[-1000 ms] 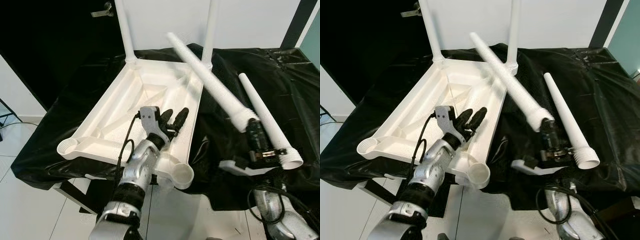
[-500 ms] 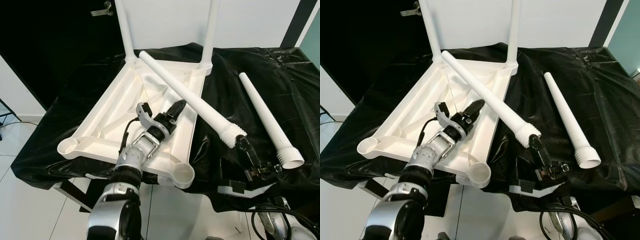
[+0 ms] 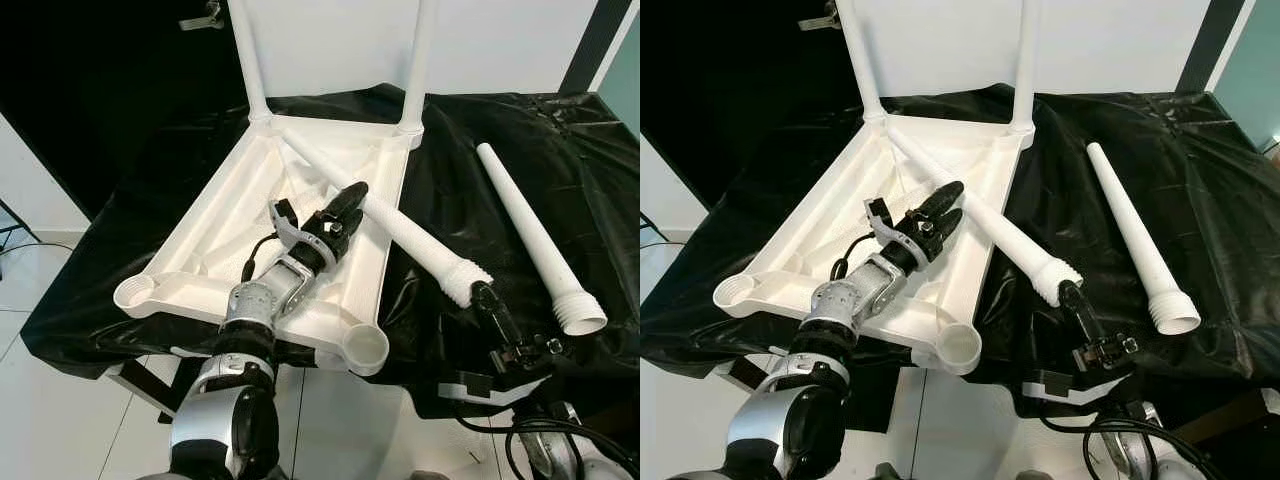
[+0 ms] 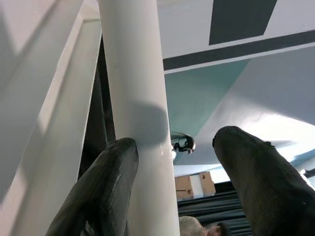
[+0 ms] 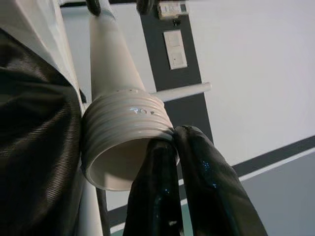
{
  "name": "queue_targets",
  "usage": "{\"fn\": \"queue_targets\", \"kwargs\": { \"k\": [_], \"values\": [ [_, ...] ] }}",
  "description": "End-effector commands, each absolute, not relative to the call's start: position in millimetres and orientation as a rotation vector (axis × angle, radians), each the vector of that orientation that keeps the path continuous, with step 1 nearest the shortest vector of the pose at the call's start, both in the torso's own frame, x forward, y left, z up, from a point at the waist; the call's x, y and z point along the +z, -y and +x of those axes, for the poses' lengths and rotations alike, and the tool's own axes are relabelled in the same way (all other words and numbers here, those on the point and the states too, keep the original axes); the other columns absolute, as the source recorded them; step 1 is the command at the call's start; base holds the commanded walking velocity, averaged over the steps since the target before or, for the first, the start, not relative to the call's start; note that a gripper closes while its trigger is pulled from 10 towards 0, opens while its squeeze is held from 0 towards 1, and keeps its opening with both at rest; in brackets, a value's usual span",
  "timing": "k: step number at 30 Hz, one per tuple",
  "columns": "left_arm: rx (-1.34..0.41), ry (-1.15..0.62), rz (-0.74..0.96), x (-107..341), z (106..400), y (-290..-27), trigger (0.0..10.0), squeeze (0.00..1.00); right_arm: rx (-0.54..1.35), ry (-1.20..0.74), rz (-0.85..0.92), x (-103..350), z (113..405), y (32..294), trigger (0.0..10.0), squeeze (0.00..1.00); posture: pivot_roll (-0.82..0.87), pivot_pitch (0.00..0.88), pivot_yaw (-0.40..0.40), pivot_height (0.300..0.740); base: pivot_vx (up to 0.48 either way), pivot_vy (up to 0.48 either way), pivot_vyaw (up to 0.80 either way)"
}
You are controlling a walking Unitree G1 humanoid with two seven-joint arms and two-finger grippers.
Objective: Building children table
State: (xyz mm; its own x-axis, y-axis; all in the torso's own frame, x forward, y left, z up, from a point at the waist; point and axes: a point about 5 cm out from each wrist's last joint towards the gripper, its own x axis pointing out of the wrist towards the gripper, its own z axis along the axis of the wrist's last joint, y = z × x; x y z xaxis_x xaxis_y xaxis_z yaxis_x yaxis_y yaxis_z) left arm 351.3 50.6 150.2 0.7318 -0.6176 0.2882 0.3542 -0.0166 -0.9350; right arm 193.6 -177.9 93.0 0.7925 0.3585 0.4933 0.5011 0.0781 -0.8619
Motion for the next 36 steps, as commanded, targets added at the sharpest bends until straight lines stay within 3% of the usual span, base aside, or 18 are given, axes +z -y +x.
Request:
{"fn": "queue_targets", "kwargs": {
  "k": [1, 25, 31, 32, 33, 35, 36],
  "values": [
    [-0.984, -0.118, -1.408, 155.7, 344.2, -46.0, 10.0, 0.00, -0.099, 0.759, -1.524, 90.1, 190.1, 175.6, 0.0, 0.00, -0.19, 0.000, 0.066, 0.740, 0.000, 0.000, 0.00],
    [-1.037, -0.265, -1.232, 135.2, 331.2, -22.1, 10.0, 0.00, -0.112, 0.856, -1.567, 87.9, 177.0, 185.8, 0.0, 0.00, -0.22, 0.000, 0.083, 0.740, 0.000, 0.000, 0.00],
    [-1.044, -0.230, -1.261, 137.8, 331.7, -25.8, 10.0, 0.00, -0.076, 0.827, -1.566, 78.5, 178.1, 189.1, 0.0, 0.00, -0.21, 0.000, 0.078, 0.740, 0.000, 0.000, 0.00],
    [-1.075, -0.181, -1.293, 143.5, 331.3, -29.2, 0.0, 0.00, -0.067, 0.809, -1.568, 75.0, 177.7, 190.0, 0.0, 0.00, -0.21, 0.000, 0.074, 0.740, 0.000, 0.000, 0.00],
    [-1.075, -0.181, -1.293, 143.5, 331.3, -29.2, 0.0, 0.00, -0.067, 0.809, -1.568, 75.0, 177.7, 190.0, 0.0, 0.00, -0.21, 0.000, 0.074, 0.740, 0.000, 0.000, 0.00],
    [-1.097, -0.088, -1.336, 153.0, 331.8, -35.7, 0.0, 0.00, -0.069, 0.790, -1.574, 69.3, 176.5, 190.3, 4.2, 0.00, -0.21, 0.000, 0.074, 0.740, 0.000, 0.000, 0.00],
    [-1.097, -0.088, -1.336, 153.0, 331.8, -35.7, 0.0, 0.00, -0.069, 0.790, -1.574, 69.3, 176.5, 190.3, 4.2, 0.00, -0.21, 0.000, 0.074, 0.740, 0.000, 0.000, 0.00]
  ]
}}
